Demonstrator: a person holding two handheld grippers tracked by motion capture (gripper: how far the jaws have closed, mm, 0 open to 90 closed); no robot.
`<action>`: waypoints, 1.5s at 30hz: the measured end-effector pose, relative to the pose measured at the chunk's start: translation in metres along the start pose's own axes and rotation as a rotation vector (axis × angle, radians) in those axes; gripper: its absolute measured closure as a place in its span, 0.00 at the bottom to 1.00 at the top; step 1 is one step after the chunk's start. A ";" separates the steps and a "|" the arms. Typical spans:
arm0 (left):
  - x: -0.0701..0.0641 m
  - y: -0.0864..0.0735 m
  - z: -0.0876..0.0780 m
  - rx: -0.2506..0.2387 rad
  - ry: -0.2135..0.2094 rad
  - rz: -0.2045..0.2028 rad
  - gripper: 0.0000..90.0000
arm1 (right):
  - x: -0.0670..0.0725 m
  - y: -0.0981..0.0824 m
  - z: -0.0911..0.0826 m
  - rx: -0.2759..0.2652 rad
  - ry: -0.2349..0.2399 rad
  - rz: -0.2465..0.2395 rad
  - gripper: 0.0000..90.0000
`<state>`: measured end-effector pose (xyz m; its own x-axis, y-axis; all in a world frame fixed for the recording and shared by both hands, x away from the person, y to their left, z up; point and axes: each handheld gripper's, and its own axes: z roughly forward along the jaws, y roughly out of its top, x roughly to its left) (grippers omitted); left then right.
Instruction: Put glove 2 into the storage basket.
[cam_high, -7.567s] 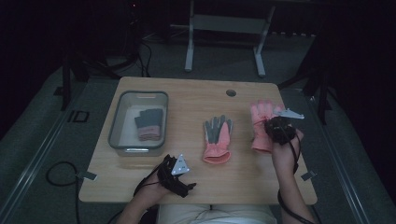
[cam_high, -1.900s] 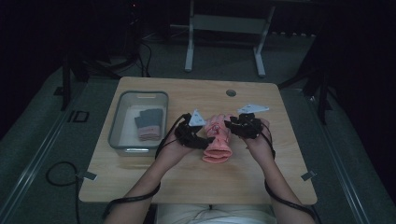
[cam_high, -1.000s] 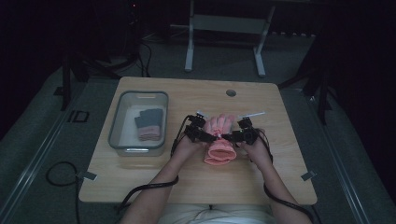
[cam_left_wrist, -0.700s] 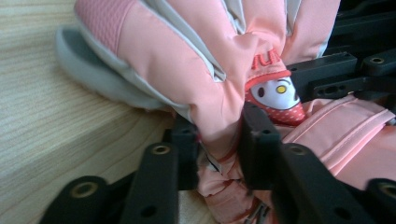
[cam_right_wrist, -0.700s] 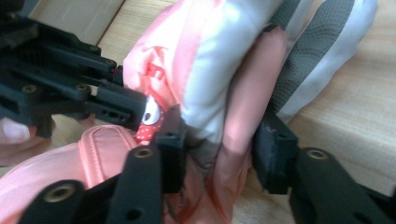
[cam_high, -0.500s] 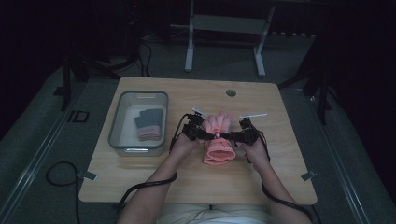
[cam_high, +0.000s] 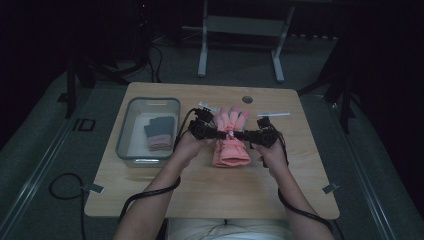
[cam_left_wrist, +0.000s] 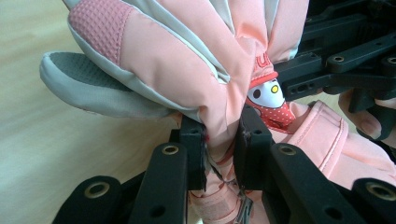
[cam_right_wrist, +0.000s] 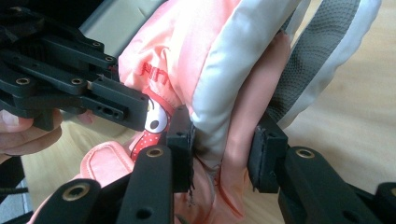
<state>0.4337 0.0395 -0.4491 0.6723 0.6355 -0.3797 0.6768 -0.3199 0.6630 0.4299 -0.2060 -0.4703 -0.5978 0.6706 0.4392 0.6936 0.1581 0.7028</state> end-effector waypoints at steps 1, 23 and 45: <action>0.000 0.000 0.000 0.000 0.000 0.000 0.84 | 0.006 0.007 -0.001 -0.005 0.002 -0.016 0.73; 0.024 0.003 -0.098 -0.091 0.104 -0.012 0.84 | 0.073 0.069 0.034 -0.024 0.071 -0.147 0.73; 0.094 -0.049 -0.182 -0.151 0.248 -0.151 0.84 | 0.148 0.111 0.143 0.069 0.164 -0.242 0.73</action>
<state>0.4090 0.2431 -0.4002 0.4620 0.8254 -0.3244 0.6987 -0.1136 0.7063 0.4758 0.0143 -0.4075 -0.8024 0.4822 0.3517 0.5450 0.3519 0.7610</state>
